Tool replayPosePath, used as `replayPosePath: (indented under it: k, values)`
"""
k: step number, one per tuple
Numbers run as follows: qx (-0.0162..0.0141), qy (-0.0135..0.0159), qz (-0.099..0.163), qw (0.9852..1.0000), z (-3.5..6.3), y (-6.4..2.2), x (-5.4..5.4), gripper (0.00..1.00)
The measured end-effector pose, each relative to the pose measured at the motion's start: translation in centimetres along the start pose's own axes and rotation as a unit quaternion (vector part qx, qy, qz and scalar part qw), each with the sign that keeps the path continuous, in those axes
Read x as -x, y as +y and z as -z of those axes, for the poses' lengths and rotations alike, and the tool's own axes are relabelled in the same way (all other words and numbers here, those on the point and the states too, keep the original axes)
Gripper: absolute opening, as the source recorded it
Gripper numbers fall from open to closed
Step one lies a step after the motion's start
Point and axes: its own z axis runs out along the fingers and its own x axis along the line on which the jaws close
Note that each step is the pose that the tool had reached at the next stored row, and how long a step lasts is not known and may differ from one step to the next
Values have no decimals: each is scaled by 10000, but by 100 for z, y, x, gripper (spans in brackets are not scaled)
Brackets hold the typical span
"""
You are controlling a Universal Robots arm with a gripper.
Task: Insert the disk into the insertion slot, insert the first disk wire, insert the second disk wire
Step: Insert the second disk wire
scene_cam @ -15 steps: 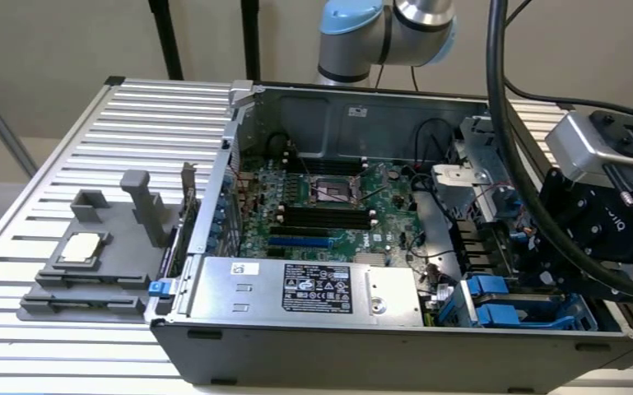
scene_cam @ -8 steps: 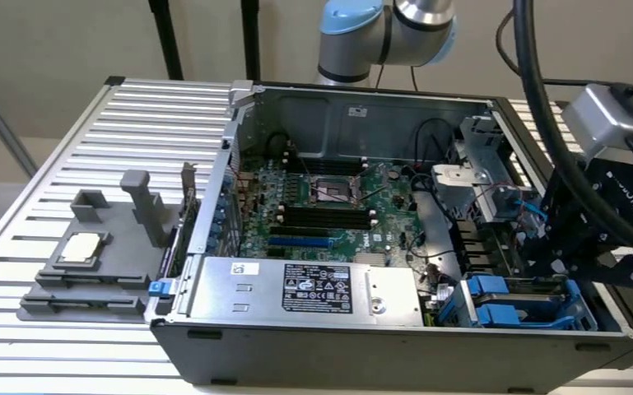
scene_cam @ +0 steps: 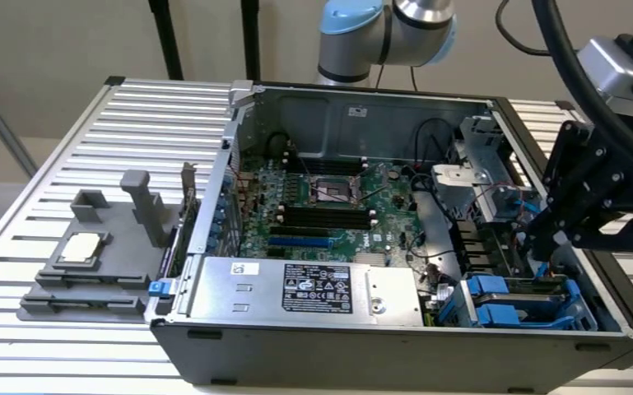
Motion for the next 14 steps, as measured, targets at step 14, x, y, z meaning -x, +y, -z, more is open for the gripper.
replayPosePath:
  k: [14]
  values:
    - [-49, 361, -41, 9993, -77, -13, 50, 33]
